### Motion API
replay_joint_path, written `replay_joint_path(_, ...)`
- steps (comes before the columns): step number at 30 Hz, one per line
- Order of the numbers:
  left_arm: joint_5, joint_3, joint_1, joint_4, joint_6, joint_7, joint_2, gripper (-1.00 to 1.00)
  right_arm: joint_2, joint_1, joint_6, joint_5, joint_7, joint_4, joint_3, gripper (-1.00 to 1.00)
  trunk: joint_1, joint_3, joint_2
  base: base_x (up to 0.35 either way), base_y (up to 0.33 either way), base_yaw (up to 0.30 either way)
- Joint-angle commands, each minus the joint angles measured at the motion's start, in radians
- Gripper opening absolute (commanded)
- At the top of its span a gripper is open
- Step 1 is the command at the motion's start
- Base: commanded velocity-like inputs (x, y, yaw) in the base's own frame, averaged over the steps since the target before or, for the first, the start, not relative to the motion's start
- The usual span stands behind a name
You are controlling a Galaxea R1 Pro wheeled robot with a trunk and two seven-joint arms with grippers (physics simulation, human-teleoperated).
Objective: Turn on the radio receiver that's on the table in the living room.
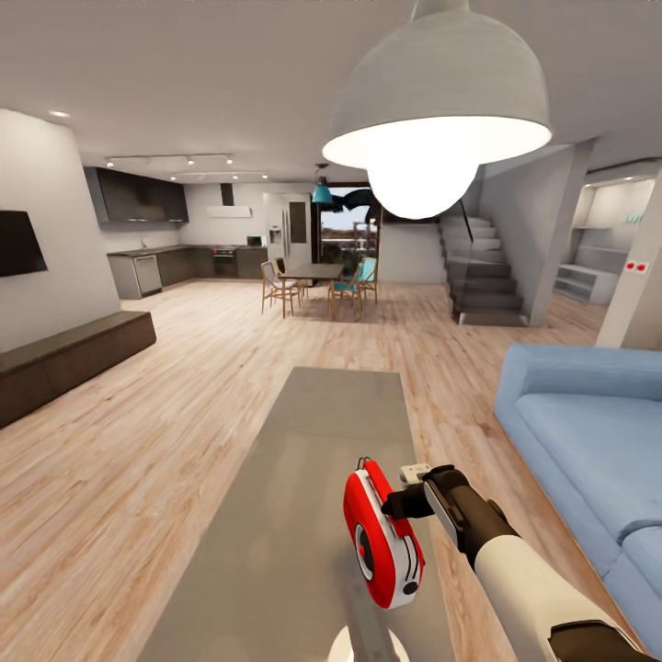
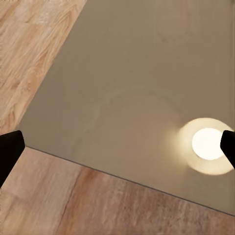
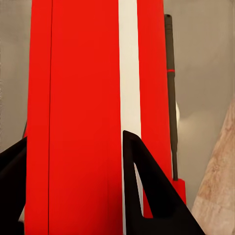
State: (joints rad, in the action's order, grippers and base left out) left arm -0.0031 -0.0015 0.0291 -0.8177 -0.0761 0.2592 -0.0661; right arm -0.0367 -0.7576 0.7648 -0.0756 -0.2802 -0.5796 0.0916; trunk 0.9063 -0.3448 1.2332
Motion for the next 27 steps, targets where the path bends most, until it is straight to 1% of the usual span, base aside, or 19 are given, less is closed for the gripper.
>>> replay_joint_path(1,0.0,0.0,0.0,0.0,0.0,0.0,0.0,1.0,0.0,0.0,0.001,0.005,0.0,0.0,0.0,-1.0,-0.004,0.003,-0.007,0.0,0.0,0.0)
replay_joint_path(4,0.0,0.0,0.0,0.0,0.0,0.0,0.0,1.0,0.0,0.0,0.0,0.006,0.0,0.0,0.0,-1.0,-0.015,0.013,-0.028,0.0,0.0,0.0)
replay_joint_path(27,0.005,0.001,0.0,-0.003,0.001,-0.007,0.0,1.0,0.0,0.0,-0.002,0.007,-0.002,0.0,-0.001,-1.0,-0.015,0.013,-0.028,0.0,0.0,0.0)
